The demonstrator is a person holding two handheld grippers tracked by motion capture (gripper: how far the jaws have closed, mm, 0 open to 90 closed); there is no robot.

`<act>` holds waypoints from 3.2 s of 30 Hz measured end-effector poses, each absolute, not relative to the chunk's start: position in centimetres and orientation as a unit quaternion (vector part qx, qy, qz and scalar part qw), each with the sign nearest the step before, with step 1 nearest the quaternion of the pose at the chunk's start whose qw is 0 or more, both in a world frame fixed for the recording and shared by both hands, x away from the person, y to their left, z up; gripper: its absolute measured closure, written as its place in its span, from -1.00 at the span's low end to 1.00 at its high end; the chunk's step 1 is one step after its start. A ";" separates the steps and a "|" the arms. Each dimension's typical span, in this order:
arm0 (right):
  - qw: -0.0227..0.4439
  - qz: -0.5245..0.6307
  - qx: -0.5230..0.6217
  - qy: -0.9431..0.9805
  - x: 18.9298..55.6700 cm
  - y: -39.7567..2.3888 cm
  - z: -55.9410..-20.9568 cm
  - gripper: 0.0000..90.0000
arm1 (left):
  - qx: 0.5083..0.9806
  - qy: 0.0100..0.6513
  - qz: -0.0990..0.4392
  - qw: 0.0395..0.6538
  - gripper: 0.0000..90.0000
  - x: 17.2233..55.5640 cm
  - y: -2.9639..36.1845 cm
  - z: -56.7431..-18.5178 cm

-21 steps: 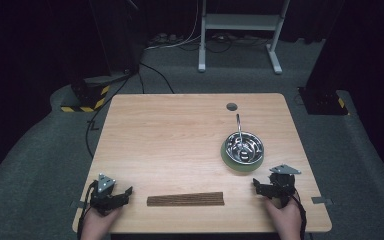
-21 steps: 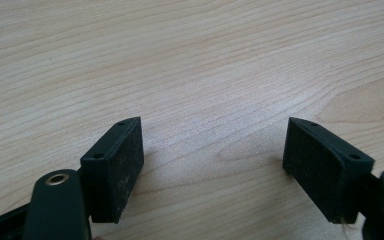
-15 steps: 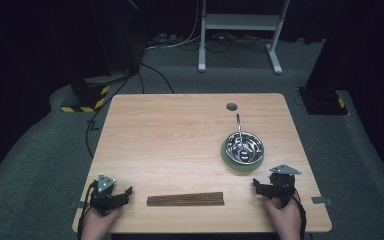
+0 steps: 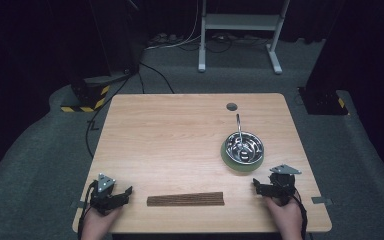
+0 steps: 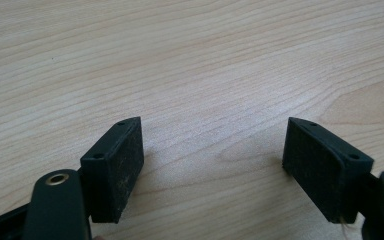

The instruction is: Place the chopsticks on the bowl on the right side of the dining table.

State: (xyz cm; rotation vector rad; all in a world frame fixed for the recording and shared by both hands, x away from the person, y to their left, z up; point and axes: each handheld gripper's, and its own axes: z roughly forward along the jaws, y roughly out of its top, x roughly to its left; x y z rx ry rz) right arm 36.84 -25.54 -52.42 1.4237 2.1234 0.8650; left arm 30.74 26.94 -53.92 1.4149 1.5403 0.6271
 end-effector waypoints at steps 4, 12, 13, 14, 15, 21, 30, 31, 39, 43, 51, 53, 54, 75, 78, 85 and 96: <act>0.216 0.309 0.513 0.771 36.7 -25.5 -52.3 -0.81 | 0.574 0.626 0.255 0.461 -0.46 30.8 26.9 -53.9; 0.228 0.316 0.508 0.768 35.9 -25.4 -52.2 -0.51 | 0.575 0.626 0.255 0.461 -0.46 30.7 26.9 -53.9; 0.238 0.315 0.501 0.770 35.8 -25.4 -52.2 -0.48 | 0.573 0.626 0.255 0.464 -0.46 30.8 26.9 -53.9; 0.247 0.313 0.491 0.775 35.6 -25.3 -52.1 -0.46 | 0.570 0.626 0.255 0.467 -0.46 30.8 26.8 -53.9; 0.252 0.315 0.490 0.773 35.5 -25.0 -52.2 -0.45 | 0.568 0.626 0.255 0.469 -0.46 30.8 26.8 -54.0; 0.245 0.329 0.471 0.781 34.7 -23.8 -51.7 -0.39 | 0.568 0.626 0.255 0.469 -0.46 30.8 26.8 -54.0; 0.231 0.336 0.432 0.805 34.1 -21.1 -51.7 -0.38 | 0.572 0.625 0.254 0.467 -0.46 30.7 26.8 -53.9; 0.232 0.337 0.424 0.808 34.1 -20.8 -51.7 -0.38 | 0.572 0.625 0.254 0.467 -0.46 30.7 26.8 -53.9; 0.213 0.344 0.404 0.820 33.7 -19.0 -51.5 -0.38 | 0.572 0.625 0.254 0.467 -0.46 30.7 26.8 -53.9; 0.206 0.353 0.399 0.821 33.5 -18.2 -51.1 -0.40 | 0.573 0.625 0.254 0.466 -0.46 30.7 26.8 -53.9; 0.185 0.367 0.371 0.833 33.2 -15.3 -50.3 -0.40 | 0.572 0.625 0.254 0.466 -0.46 30.7 26.8 -53.9; 0.180 0.374 0.358 0.836 33.4 -13.8 -49.9 -0.36 | 0.573 0.625 0.253 0.467 -0.46 30.7 26.9 -53.9; 0.180 0.376 0.355 0.837 33.5 -13.3 -49.7 -0.35 | 0.573 0.625 0.253 0.467 -0.46 30.7 26.9 -53.9; 0.109 0.400 0.315 0.854 34.5 -9.2 -50.3 0.04 | 0.575 0.626 0.252 0.462 -0.50 31.0 27.0 -53.9; 0.103 0.399 0.316 0.855 34.4 -9.5 -50.8 0.13 | 0.574 0.626 0.252 0.463 -0.48 31.0 27.0 -53.9; 0.095 0.393 0.300 0.864 34.2 -9.5 -50.8 0.35 | 0.558 0.635 0.255 0.470 -0.47 30.9 26.7 -53.9; 0.101 0.378 0.296 0.871 34.0 -9.1 -51.4 0.41 | 0.557 0.636 0.256 0.469 -0.47 30.9 26.7 -53.9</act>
